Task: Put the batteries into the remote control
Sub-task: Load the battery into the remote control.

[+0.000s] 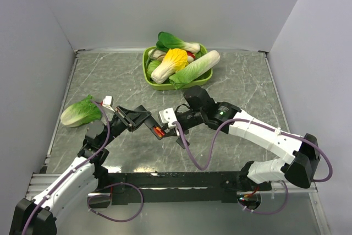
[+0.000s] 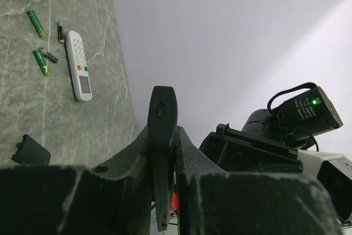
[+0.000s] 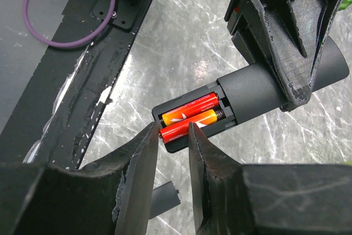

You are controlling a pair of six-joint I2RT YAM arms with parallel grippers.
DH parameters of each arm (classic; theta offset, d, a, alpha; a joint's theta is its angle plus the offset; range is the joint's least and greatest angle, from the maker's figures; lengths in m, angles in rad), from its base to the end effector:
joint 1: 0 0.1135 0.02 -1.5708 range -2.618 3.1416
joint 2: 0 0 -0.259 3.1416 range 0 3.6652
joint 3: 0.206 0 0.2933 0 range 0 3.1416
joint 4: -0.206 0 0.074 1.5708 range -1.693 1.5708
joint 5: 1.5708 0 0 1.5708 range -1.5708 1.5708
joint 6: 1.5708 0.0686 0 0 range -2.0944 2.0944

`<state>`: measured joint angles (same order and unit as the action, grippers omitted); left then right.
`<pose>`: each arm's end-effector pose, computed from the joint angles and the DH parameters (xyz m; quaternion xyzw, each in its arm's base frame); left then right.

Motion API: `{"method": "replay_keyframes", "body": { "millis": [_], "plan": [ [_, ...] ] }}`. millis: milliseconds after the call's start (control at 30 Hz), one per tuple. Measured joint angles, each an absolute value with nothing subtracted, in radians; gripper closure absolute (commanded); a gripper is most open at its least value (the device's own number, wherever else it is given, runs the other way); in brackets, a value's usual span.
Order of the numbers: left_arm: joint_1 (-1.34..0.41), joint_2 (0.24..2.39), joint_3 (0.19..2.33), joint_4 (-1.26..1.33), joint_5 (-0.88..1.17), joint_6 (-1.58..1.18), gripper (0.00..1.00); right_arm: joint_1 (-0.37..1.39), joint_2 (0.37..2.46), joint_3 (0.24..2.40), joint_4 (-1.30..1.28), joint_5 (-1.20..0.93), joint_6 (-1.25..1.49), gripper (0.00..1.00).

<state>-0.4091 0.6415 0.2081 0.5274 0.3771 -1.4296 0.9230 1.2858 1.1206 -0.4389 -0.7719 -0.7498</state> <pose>0.2059 -0.1168 0.2153 -0.2019 0.6447 -0.6542 0.3401 0.1680 0.3013 0.3041 -0.7261 0.4199 0.3693 0.4001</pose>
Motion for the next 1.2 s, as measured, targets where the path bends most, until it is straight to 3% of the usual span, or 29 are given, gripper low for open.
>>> {"method": "replay_keyframes", "body": {
  "millis": [1200],
  "plan": [
    [-0.421,0.610,0.167,0.575,0.308,-1.450,0.99,0.927,1.329,1.105,-0.330,-0.698,-0.613,0.84]
  ]
}}
